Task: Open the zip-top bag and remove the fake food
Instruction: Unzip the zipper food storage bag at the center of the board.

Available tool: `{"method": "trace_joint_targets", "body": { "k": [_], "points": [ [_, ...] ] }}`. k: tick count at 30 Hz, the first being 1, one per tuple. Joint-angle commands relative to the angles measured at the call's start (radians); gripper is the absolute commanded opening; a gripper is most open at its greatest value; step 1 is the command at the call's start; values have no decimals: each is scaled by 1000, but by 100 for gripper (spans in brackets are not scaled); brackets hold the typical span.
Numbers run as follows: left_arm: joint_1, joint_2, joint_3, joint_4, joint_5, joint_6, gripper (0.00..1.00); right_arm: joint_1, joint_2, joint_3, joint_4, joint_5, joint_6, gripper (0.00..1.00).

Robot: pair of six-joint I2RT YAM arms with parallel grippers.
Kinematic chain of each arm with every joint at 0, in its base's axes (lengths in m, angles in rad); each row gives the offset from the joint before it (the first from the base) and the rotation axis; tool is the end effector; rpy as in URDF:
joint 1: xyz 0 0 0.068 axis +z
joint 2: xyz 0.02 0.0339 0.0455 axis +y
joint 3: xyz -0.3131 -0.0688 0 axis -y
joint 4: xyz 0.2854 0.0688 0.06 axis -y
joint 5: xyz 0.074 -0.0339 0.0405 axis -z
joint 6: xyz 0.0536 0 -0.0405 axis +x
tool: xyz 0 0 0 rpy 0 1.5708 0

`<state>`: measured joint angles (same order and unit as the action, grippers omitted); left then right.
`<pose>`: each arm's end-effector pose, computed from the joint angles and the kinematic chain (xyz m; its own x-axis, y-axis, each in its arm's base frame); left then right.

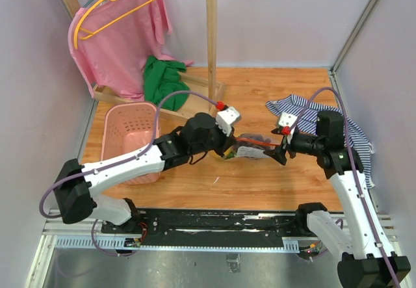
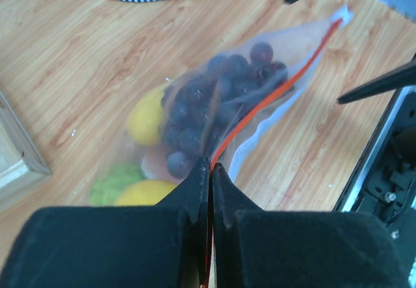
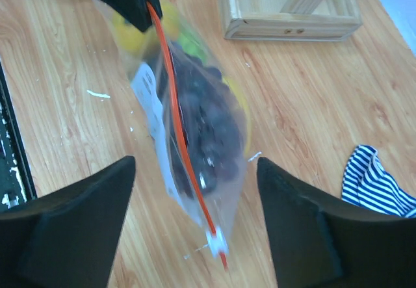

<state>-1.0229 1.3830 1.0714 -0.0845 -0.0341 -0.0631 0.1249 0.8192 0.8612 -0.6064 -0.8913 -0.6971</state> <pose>0.1939 -0.3143 0.3415 -0.2533 0.2942 -0.9216 0.8224 0.5671 -0.0450 0.1732 0.0638 0.3566 0.0620 -0.3988 -0.9149 -0.9007 0.3725 -0.2234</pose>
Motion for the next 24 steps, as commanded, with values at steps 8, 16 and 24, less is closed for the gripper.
{"method": "trace_joint_targets", "body": {
  "k": [8,16,24],
  "points": [
    [162,-151,-155,215,211,-223,0,-144,11,57,-28,-160,45,85],
    [217,-194,-222,252,255,-245,0,-147,19,24,-54,-164,-60,88],
    [241,-233,-281,272,284,-246,0,-222,57,-5,-142,-317,-255,88]
  ]
}}
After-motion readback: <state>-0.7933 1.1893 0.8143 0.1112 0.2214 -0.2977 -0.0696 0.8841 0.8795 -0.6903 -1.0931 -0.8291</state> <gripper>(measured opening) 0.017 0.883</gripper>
